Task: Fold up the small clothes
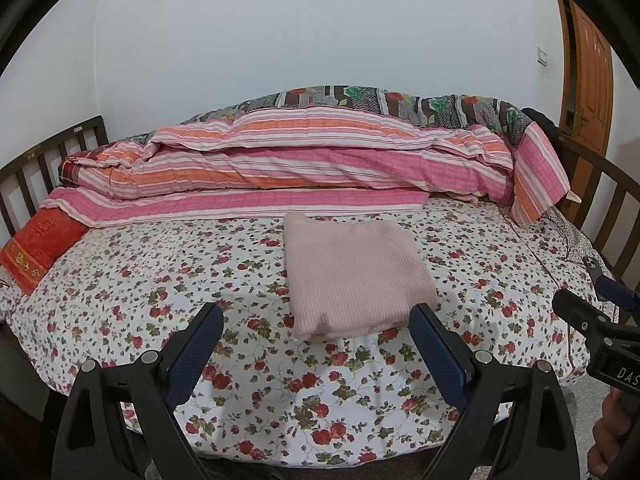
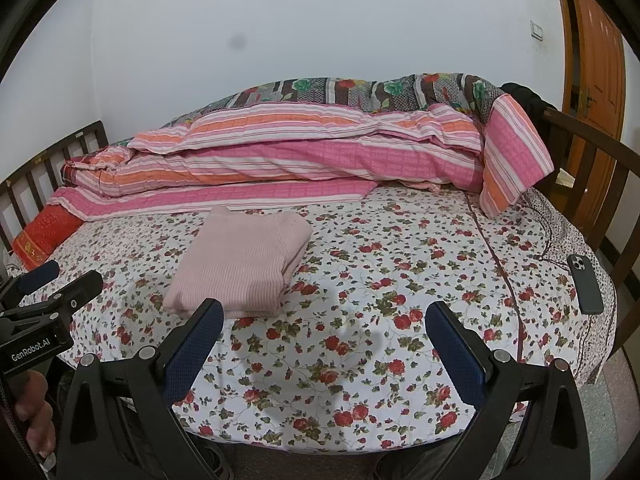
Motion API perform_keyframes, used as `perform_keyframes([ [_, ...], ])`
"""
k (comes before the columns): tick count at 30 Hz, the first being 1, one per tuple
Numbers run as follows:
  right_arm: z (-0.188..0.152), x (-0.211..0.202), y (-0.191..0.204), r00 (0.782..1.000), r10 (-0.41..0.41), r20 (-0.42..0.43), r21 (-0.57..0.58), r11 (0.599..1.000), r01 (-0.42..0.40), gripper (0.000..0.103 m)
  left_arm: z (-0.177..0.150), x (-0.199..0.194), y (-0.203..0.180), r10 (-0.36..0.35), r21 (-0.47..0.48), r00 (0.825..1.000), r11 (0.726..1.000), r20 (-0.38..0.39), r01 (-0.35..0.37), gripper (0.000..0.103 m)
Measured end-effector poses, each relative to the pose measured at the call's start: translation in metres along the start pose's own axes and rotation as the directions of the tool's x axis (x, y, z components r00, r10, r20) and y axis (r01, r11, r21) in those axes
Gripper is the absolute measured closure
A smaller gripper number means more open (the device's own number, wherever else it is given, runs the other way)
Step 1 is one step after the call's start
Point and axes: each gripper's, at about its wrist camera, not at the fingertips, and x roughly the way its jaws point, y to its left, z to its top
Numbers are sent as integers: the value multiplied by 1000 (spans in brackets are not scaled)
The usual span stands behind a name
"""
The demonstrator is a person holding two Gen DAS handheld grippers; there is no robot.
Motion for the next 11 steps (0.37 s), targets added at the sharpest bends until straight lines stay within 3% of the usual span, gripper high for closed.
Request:
perform_keyframes([
  [11,-1,1,1,1000,-1,0,1,1000,1,4,0,-1,1,3,6,1000,1000,9,-3,9],
])
